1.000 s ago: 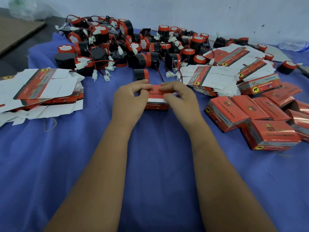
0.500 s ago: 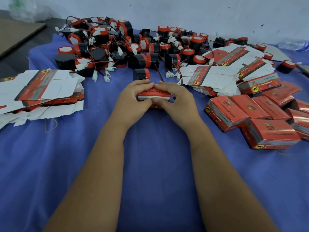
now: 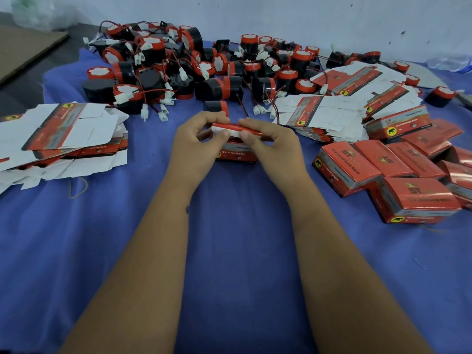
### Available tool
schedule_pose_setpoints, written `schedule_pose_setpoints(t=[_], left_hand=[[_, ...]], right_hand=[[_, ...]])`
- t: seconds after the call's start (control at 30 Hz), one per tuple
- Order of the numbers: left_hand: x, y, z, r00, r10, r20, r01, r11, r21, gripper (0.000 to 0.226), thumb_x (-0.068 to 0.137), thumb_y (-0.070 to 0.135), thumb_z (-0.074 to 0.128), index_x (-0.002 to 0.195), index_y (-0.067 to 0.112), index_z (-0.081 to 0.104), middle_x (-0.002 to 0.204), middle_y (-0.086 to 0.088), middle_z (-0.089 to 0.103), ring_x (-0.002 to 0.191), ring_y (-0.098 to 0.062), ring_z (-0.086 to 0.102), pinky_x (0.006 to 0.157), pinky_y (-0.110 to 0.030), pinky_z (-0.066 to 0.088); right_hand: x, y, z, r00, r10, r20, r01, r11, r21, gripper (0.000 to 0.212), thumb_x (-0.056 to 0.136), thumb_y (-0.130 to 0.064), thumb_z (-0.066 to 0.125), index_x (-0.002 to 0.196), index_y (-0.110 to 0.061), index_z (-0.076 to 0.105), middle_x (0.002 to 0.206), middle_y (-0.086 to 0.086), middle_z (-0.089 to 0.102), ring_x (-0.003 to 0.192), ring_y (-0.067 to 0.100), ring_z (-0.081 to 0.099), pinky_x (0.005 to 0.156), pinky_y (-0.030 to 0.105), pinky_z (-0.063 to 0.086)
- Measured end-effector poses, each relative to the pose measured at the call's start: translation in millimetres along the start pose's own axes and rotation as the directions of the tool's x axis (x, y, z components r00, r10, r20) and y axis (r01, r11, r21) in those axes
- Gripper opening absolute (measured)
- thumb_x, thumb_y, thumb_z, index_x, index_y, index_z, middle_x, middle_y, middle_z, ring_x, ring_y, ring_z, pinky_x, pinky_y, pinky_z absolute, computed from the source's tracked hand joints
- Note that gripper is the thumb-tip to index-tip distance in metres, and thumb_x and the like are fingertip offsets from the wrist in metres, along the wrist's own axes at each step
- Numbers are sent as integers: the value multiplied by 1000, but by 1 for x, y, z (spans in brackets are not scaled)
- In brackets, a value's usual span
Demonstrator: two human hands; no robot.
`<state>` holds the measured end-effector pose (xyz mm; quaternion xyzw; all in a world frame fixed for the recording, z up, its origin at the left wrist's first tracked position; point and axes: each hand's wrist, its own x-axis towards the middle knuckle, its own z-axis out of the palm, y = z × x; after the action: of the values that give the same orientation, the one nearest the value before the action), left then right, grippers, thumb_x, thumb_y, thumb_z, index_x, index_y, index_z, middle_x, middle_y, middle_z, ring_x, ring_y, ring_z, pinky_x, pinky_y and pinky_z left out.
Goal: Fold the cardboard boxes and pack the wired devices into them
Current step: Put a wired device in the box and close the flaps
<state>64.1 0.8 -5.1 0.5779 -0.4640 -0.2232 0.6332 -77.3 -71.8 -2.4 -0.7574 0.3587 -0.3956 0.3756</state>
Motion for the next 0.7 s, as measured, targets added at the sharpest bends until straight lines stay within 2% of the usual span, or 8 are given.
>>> schedule_pose_setpoints(t=[0.13,0.23,0.3,0.43,0.57,0.63,0.7], left_hand=[[2,-2,-2,998,-68,2,68,992,-104,31,90,0,66,90,30,71,115,16,65,103,1,66,85,-20,55],[3,-4,-2,997,-79,24,81,991,-103,31,88,-1,68,92,29,72,116,15,64,109,-1,64,90,-23,55],[3,-5,-3,997,-58,41,61,995,-73,31,87,-2,68,95,28,73,117,14,64,115,-4,62,93,-23,53],[0,-6,-2,995,25,100,-30,998,54,29,82,-7,71,96,18,68,128,0,61,117,-7,59,95,-23,52],[0,-9,0,993,59,99,-75,984,164,24,79,-5,74,92,10,62,129,-3,59,119,-13,57,98,-33,53],[1,-10,1,996,58,69,-70,978,197,23,78,-4,76,90,11,63,126,-1,61,119,-14,58,100,-33,51],[2,-11,1,998,43,38,-50,978,202,23,77,-4,78,87,13,66,122,3,63,119,-14,58,102,-33,49]], right_hand=[[-1,0,-3,999,-31,-20,32,999,35,23,93,-12,64,114,-21,67,116,-5,66,109,10,60,93,26,51],[-1,-2,-5,1000,-9,-22,12,992,125,15,91,-2,62,101,-13,64,106,-4,62,103,18,62,86,30,55],[-1,-2,-6,999,32,-21,-28,984,178,14,90,1,62,95,-12,64,111,-4,60,106,17,62,87,29,56],[-1,-2,-6,997,71,-18,-65,967,246,16,89,4,64,85,-11,64,125,0,59,98,-1,61,87,22,55],[-2,-1,-6,996,86,-30,-75,961,267,21,88,9,58,83,-10,66,127,3,60,101,0,60,85,19,53],[-3,-1,-6,997,77,-20,-69,962,266,32,86,13,53,81,-16,65,125,2,61,101,0,60,80,16,53],[-3,0,-6,998,66,-11,-61,966,251,33,85,14,52,81,-16,65,126,3,61,102,0,61,82,17,53]])
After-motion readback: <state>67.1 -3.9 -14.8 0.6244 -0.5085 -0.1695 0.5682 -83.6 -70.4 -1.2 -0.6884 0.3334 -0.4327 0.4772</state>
